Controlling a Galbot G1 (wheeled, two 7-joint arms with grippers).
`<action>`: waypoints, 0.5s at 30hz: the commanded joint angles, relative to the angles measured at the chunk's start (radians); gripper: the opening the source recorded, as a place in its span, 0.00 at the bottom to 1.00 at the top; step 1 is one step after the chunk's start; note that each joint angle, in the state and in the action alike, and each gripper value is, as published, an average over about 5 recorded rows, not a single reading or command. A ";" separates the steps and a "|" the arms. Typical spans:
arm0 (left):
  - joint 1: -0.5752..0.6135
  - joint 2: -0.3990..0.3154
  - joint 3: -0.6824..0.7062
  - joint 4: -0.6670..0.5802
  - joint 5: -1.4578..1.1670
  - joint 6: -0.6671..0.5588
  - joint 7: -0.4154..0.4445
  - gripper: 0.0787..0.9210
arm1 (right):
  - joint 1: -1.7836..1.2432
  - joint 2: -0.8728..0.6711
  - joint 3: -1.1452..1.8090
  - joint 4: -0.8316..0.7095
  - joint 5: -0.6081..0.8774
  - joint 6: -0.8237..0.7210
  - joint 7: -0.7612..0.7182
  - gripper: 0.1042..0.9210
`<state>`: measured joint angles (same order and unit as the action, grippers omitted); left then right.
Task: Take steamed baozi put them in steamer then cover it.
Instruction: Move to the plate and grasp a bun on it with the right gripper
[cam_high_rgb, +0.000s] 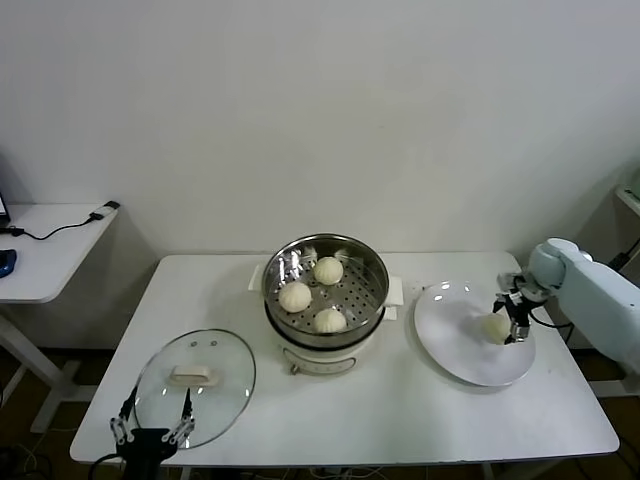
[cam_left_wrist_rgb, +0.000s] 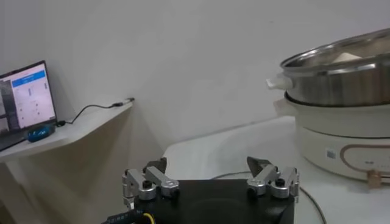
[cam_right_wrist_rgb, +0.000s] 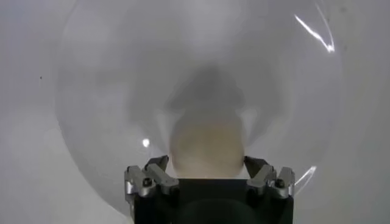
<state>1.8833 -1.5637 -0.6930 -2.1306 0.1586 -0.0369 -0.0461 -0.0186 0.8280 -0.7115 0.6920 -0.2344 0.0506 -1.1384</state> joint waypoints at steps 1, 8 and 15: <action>-0.001 0.000 0.003 0.004 0.003 0.000 -0.001 0.88 | -0.022 0.037 0.042 -0.063 -0.030 0.012 -0.002 0.87; 0.001 -0.001 0.004 0.003 0.005 0.000 -0.002 0.88 | -0.009 0.034 0.040 -0.067 -0.020 0.014 -0.010 0.79; 0.005 -0.002 0.004 0.000 0.007 0.002 -0.010 0.88 | 0.025 0.009 -0.006 -0.018 0.086 -0.019 -0.005 0.75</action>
<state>1.8859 -1.5652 -0.6894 -2.1277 0.1627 -0.0372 -0.0493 -0.0146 0.8438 -0.6884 0.6503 -0.2303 0.0550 -1.1503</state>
